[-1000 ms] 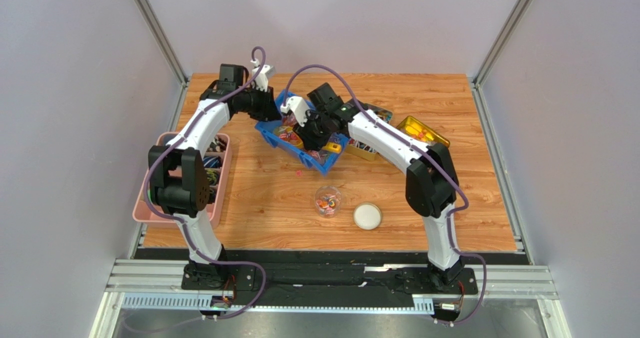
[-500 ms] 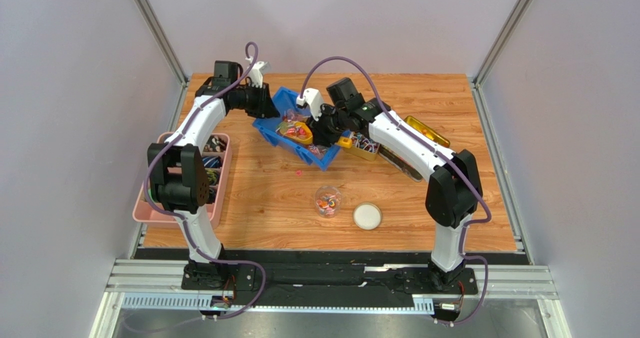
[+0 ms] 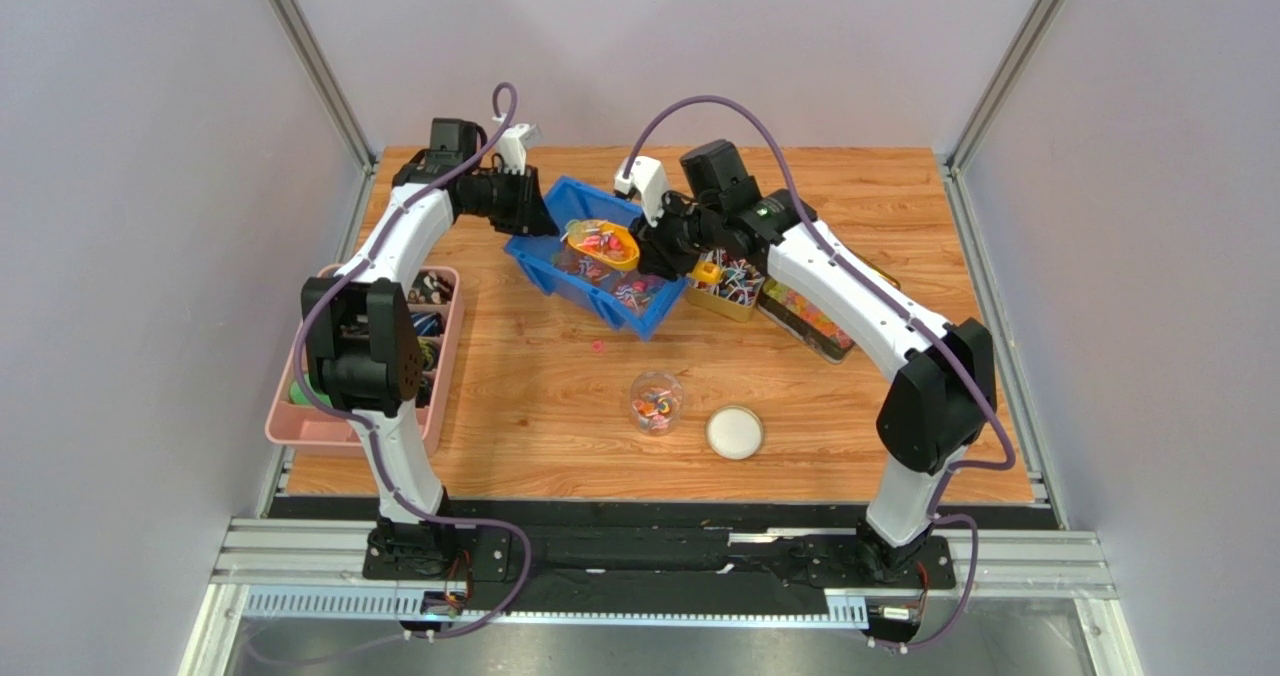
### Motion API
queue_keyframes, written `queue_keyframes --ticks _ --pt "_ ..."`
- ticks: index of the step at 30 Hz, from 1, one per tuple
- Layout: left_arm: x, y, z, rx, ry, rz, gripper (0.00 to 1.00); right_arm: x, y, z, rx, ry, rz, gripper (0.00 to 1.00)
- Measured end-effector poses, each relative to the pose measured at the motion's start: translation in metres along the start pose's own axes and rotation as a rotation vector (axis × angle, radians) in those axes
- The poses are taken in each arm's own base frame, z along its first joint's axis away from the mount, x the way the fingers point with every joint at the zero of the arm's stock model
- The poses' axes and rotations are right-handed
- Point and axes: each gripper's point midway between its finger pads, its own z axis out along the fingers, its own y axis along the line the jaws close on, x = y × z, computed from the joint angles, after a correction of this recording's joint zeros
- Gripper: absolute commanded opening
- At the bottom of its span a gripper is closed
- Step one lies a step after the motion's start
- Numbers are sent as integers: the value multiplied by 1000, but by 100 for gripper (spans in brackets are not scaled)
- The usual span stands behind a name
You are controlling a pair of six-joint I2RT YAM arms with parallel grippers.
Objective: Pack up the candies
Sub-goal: Scoop the fake candies from the storage box, then place the fake candies in the packing bottle.
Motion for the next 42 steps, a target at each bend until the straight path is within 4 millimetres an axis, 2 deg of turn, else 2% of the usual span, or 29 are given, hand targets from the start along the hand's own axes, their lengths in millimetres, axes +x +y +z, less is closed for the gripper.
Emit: queue_keyframes --ticks 5,14,25,31,36,40,42 --pt "1 6 3 -2 12 2 0 -10 -6 -17 27 -39 -5 0" --pt "-1 18 -1 -15 20 -12 0 -7 -13 -39 60 -64 3 0" --pt "0 26 3 -16 31 -30 0 3 -9 -49 68 -66 8 0" --pt "1 32 6 -24 42 -36 0 5 1 -66 68 -84 -5 0" --pt "5 40 7 -38 56 -52 0 8 14 -91 70 -107 -40 0" --pt "4 51 7 -59 56 -59 0 18 28 -106 55 -101 -69 0" --pt "6 56 7 -75 58 -65 0 30 37 -111 37 -79 -73 0"
